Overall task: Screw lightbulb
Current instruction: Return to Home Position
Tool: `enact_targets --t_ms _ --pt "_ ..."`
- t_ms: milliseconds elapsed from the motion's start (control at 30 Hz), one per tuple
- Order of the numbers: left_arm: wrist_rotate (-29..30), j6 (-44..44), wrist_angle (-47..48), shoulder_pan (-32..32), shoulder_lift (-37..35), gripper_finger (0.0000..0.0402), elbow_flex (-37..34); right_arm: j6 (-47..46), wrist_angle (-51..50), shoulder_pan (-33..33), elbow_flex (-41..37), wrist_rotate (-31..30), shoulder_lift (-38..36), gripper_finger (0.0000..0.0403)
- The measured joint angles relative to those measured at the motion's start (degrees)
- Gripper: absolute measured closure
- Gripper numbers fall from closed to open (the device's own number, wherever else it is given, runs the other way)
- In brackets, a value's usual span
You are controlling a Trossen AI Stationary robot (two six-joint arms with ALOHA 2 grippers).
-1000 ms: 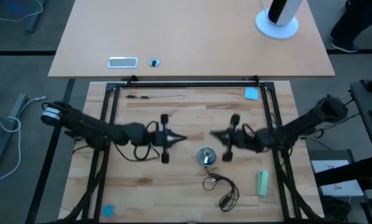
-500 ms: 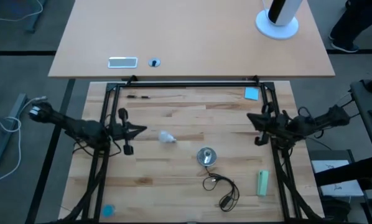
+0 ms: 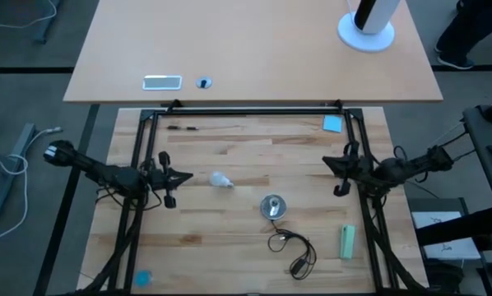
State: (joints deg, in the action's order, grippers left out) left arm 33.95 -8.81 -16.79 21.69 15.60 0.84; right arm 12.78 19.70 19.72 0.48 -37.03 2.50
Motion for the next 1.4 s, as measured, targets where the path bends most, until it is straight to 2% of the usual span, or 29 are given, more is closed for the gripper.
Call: enact_targets --t_ms 233,400,633,1400 --pt "0.0 6.5 1.4 0.0 0.8 0.0401 0.1 4.0 -3.0 0.0 0.1 -4.9 0.3 0.0403" --pt "-1.5 11.3 1.4 0.0 2.7 0.0401 0.1 3.8 -3.2 0.0 0.1 -5.4 0.2 0.0403" --pt "-1.7 11.2 1.4 0.0 6.3 0.0401 0.1 0.2 -3.2 0.0 0.1 -5.1 0.2 0.0403" --pt "-1.6 11.1 1.4 0.0 16.8 0.0401 0.1 0.8 -3.2 0.0 0.1 -5.0 0.2 0.0403"
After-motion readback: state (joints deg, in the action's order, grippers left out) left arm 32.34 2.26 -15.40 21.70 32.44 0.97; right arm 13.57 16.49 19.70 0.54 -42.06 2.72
